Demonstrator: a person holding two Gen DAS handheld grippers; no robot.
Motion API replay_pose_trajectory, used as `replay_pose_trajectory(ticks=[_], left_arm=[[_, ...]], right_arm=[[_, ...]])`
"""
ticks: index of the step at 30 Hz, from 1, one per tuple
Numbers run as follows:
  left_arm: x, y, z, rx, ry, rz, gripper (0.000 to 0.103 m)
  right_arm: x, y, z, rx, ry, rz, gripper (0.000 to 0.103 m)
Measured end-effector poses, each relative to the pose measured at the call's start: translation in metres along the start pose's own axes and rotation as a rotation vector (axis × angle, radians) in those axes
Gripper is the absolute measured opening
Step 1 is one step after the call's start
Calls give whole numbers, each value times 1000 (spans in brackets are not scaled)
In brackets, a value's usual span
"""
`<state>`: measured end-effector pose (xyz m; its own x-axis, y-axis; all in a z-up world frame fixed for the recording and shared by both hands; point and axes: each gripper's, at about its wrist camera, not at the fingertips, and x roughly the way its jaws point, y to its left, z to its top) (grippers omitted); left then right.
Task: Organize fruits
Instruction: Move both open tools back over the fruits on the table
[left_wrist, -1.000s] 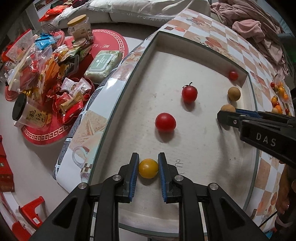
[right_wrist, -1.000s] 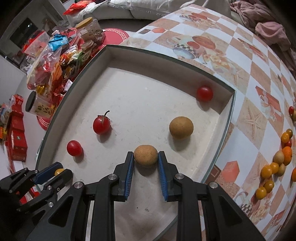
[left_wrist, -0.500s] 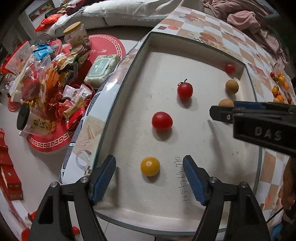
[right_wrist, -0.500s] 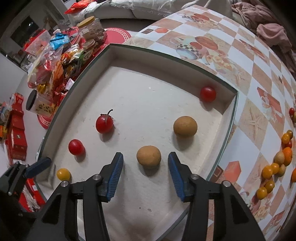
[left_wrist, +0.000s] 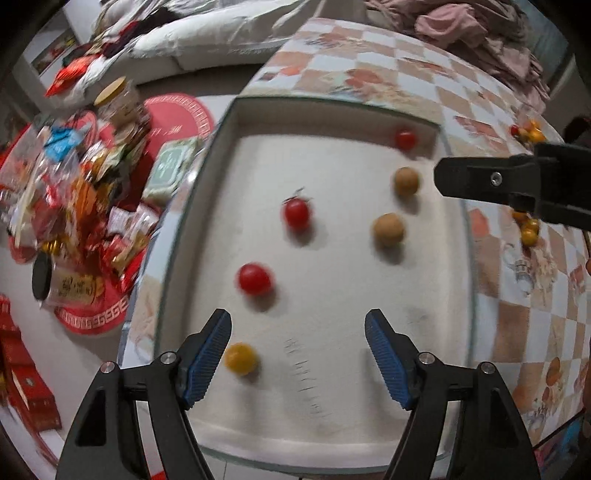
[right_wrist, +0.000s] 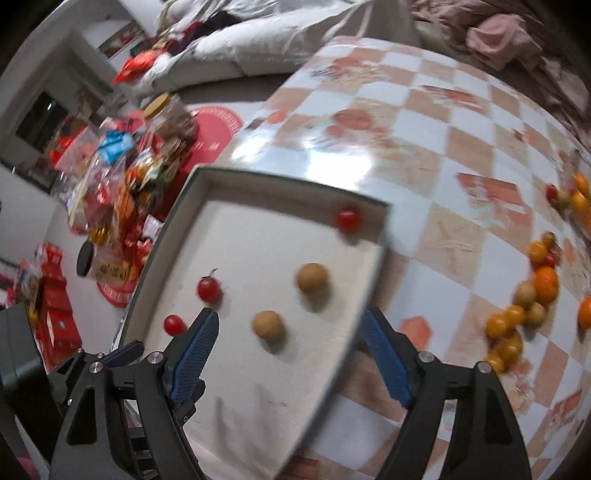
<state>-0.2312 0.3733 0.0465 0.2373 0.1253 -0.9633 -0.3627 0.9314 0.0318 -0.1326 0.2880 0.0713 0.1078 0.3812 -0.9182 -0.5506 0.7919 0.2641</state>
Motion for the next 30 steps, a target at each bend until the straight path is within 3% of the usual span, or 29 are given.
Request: replay_pose_trajectory(ticks=[15, 21, 30], left_arm=[[-21, -123, 34, 202, -43, -115, 76], [-14, -166, 37, 235, -26, -155, 76], [15, -209, 47, 253, -11, -148, 76]], right_arm=[[-62, -148, -48, 297, -60, -178, 83], [-74, -205, -73, 395, -49, -248, 83], [-70, -263, -88, 454, -20, -300, 83]])
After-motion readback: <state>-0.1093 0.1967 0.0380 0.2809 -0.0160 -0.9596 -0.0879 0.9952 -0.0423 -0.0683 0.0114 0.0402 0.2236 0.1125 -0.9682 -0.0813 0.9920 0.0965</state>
